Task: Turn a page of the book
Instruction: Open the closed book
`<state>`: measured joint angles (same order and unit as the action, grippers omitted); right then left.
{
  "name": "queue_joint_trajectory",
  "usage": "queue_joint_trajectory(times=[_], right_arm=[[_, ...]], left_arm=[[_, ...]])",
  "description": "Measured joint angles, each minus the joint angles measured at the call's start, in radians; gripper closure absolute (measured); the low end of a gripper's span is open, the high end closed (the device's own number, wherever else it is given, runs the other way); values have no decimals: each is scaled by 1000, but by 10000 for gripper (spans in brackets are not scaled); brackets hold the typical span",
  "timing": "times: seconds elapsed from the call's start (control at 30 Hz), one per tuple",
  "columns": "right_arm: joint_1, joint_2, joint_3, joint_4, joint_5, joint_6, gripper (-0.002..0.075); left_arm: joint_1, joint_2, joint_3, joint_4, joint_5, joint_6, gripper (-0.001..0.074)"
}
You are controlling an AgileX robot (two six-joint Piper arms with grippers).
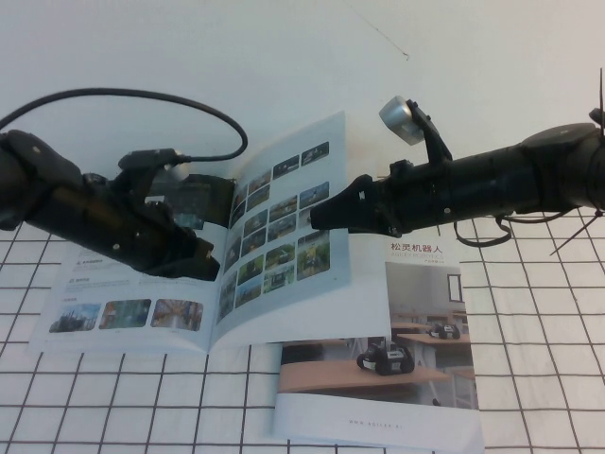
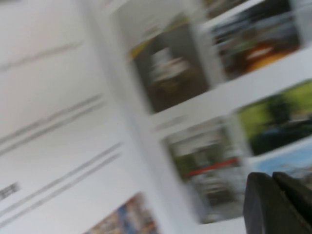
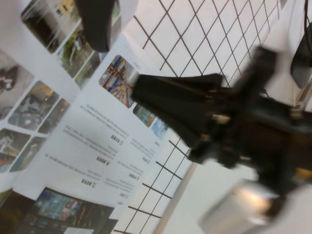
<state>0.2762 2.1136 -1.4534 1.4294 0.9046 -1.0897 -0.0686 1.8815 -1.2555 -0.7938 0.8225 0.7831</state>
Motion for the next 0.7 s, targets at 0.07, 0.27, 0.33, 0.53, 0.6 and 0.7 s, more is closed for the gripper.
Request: queue_joint_trajectory(times=[0.07,0.27,0.33,0.53,0.6,0.7], right_arm=[[0,0,0,0,0,-4,307],[0,0,0,8,0,-8,307],[0,0,0,15,0,-10,307],[0,0,0,22,0,-10,307],[0,0,0,22,0,-10,307],[0,0,0,22,0,-10,307]], left_arm=[[0,-47,0,-41,45,70,737],[-71,-193,0,-63,124,255,737],[-129,-230,0,-10,126,269,737],[-355,-277,0,247,107,145,737],[-421,-275,0,313,99,83,737],[-515,-275,13,427,38,-28,737]])
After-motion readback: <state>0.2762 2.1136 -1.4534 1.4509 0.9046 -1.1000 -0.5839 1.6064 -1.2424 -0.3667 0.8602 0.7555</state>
